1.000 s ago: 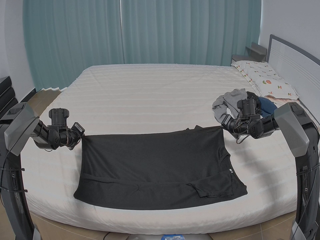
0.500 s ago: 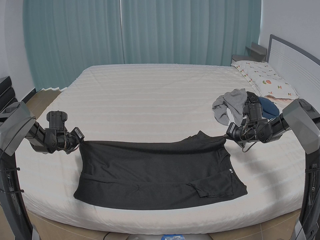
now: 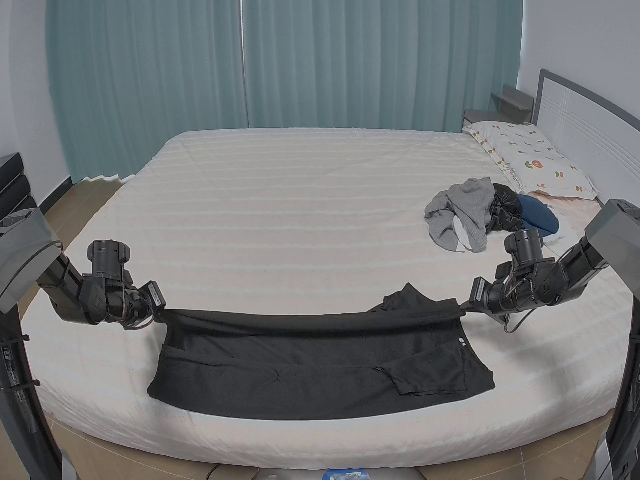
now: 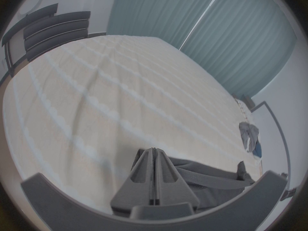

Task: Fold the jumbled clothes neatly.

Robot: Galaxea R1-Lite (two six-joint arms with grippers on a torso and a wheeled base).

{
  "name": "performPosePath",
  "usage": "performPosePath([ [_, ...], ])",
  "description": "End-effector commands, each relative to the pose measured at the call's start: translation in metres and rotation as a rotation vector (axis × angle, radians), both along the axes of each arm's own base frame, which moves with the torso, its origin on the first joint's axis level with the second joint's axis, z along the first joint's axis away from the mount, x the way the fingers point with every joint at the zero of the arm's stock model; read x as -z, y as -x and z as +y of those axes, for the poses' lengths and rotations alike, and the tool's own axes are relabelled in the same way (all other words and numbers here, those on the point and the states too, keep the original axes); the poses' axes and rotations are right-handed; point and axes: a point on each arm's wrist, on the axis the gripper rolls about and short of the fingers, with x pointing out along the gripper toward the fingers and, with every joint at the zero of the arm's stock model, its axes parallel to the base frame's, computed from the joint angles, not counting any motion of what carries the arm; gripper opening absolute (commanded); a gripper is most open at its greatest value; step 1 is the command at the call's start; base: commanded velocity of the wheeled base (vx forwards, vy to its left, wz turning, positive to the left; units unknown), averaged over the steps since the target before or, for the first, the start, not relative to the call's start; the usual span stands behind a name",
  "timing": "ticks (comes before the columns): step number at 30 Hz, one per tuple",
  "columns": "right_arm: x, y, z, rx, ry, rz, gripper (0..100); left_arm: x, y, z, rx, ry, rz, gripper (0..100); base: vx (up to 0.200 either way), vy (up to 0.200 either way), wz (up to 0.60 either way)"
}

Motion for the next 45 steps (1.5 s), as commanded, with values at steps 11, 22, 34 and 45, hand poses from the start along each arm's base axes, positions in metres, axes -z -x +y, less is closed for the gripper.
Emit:
performPosePath([
  [11, 0.032, 0.016, 0.002, -0.066, 0.044, 0.065, 0, 0.022, 0.024, -0.005, 0.041, -0.017, 0.111, 0, 0.000, 0.000, 0.00],
  [22, 0.015, 0.012, 0.001, -0.040, 0.020, 0.019, 100, 0.024, 0.030, -0.011, 0.052, -0.014, 0.130, 100, 0.000, 0.000, 0.00],
  [34, -0.011, -0.001, 0.002, 0.085, -0.133, -0.008, 100, 0.000, 0.025, -0.006, -0.015, 0.041, 0.053, 100, 0.000, 0.000, 0.00],
  [45, -0.008, -0.003, 0.003, 0.211, -0.255, 0.062, 100, 0.015, 0.024, -0.010, -0.030, 0.109, 0.107, 100, 0.000, 0.000, 0.00],
])
